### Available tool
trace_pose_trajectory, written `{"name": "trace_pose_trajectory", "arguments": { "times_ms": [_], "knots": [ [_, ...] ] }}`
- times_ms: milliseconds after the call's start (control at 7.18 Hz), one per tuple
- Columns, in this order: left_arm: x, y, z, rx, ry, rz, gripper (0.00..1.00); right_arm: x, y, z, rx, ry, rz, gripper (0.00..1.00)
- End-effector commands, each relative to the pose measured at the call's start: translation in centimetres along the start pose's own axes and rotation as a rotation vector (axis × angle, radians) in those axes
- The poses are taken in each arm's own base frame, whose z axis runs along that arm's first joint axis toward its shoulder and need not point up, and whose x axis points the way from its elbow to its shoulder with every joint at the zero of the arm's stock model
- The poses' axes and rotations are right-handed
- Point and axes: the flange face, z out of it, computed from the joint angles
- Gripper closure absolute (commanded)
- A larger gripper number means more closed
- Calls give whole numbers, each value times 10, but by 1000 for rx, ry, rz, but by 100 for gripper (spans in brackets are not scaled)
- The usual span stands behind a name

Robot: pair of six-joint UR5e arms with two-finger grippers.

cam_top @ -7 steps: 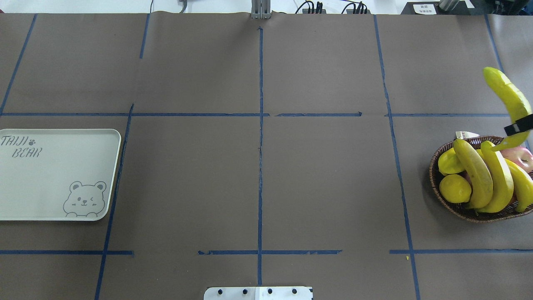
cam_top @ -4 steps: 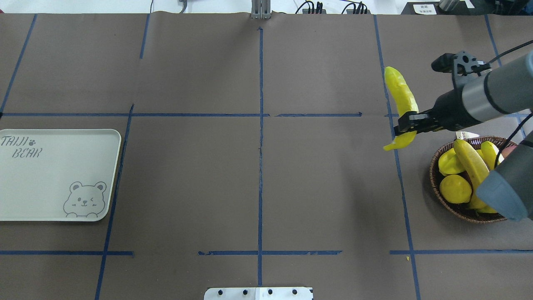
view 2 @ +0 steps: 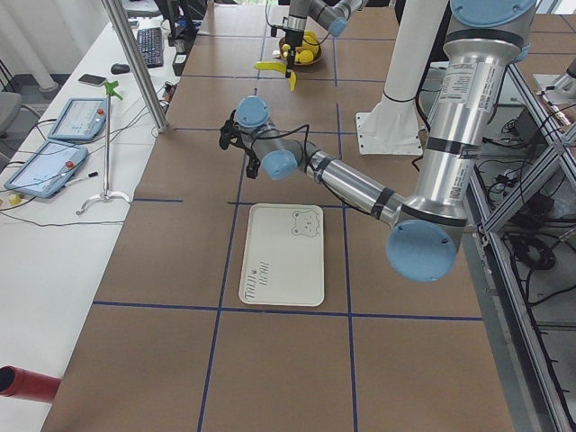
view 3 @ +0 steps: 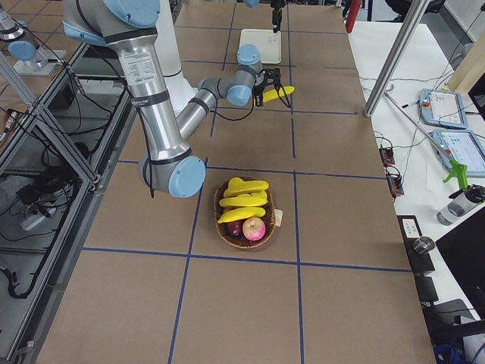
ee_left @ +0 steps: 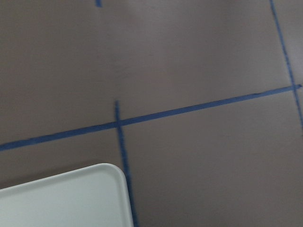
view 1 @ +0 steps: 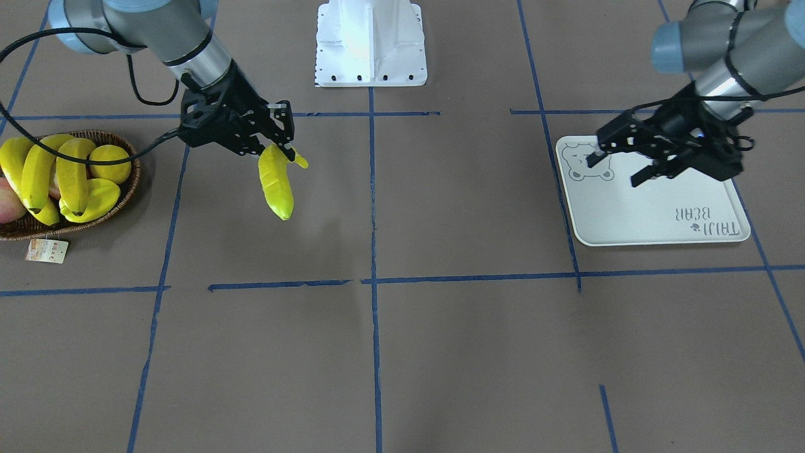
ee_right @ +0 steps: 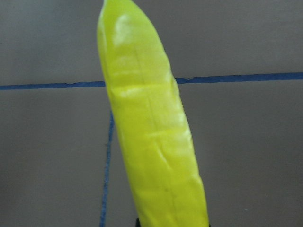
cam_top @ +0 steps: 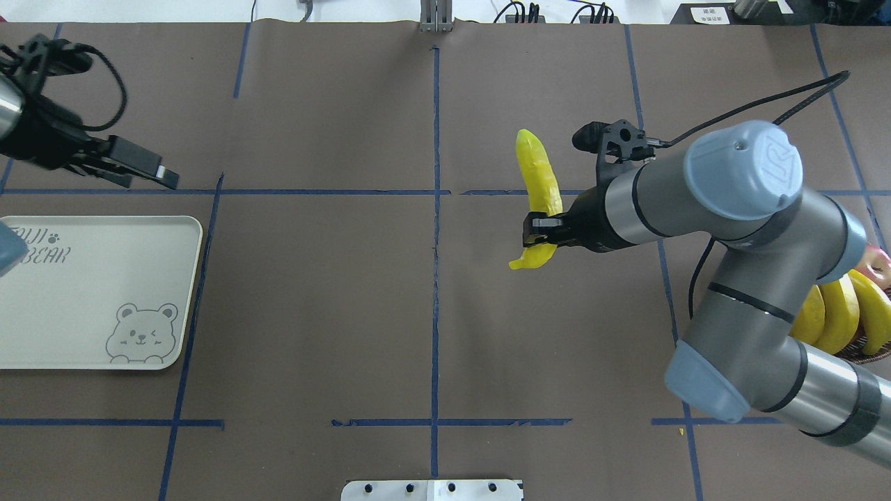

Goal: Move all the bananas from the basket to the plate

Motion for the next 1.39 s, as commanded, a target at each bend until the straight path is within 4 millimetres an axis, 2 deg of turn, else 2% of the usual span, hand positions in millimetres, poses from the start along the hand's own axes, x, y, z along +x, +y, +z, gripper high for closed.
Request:
{"name": "trace_pose_trajectory", "arguments": {
  "times_ms": [0, 418, 557, 696, 975, 1253],
  "knots": [
    [129, -11, 38, -44, 124, 68, 1, -50, 12, 16, 16, -41, 25, 94],
    [186, -23, 40, -41, 176, 64, 1, -98, 23, 33, 15, -75, 3, 94],
    [200, -28, 46, -31, 178, 44, 1, -106, 30, 36, 10, -83, 3, 94],
    [210, -25, 50, 49, 200, 3, 2, -113, 35, 37, 27, -100, 4, 95],
    [229, -7, 87, 153, 274, -66, 2, -116, 40, 39, 35, -122, 18, 94],
    [239, 5, 105, 199, 294, -114, 7, -118, 40, 37, 33, -131, 43, 94]
  ]
}}
